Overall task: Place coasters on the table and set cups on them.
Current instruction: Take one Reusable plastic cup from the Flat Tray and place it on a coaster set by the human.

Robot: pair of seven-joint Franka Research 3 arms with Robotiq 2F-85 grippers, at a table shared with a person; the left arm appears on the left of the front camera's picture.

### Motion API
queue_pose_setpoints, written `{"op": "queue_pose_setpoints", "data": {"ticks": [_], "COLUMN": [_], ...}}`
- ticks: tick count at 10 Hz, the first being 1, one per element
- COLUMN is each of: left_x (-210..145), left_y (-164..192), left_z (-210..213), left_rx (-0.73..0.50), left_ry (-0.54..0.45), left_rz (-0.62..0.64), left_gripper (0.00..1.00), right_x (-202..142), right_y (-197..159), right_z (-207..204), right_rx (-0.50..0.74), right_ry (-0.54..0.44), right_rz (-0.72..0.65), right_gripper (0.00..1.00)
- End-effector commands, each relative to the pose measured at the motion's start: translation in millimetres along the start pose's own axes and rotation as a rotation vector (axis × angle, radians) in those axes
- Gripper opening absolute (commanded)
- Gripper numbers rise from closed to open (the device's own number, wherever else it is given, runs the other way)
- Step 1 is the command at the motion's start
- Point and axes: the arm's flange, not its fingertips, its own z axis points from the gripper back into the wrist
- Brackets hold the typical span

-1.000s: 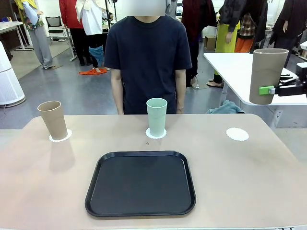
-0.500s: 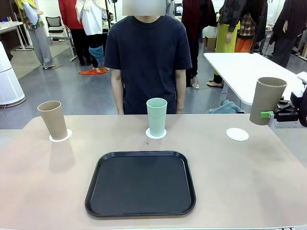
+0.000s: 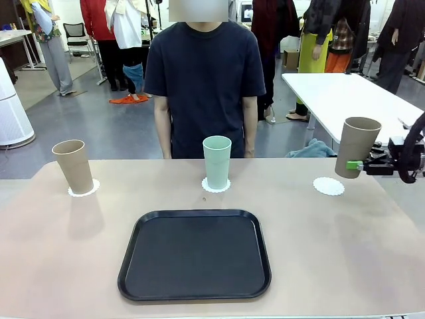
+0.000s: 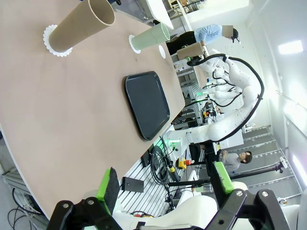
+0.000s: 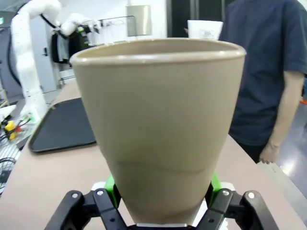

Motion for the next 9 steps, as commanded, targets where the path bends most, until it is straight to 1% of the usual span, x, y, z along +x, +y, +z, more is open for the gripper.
{"op": "queue_pose_setpoints", "data": {"ticks": [1,4,5,6,9], "left_x": [-1.1,-1.1,-1.1,-1.1,-1.1], "left_y": [-2.8,-2.8,-2.8,-2.8,-2.8], "left_z": [1.7,1.7,1.7,1.7,1.7], "left_rx": [-0.005,-0.005,-0.005,-0.005,-0.005], "left_ry": [-0.001,-0.001,-0.001,-0.001,-0.001], "left_rz": [-0.004,-0.004,-0.004,-0.004,-0.004], "left_gripper": [1.00,1.00,1.00,1.00,1.00], "right_x": [1.9,-1.6,2.6,-3.3,-3.3], "right_y": [-10.4,-25.2,-24.2,-17.1,-17.1], "right_z": [-22.1,-35.8,-32.3,-34.2,-34.2], "right_rx": [-0.065,-0.077,-0.081,-0.059,-0.059], "right_ry": [-0.002,-0.014,-0.028,0.002,0.002], "right_rz": [-0.043,-0.042,-0.056,-0.027,-0.027], "right_gripper": [0.81,0.81,0.81,0.81,0.81]}}
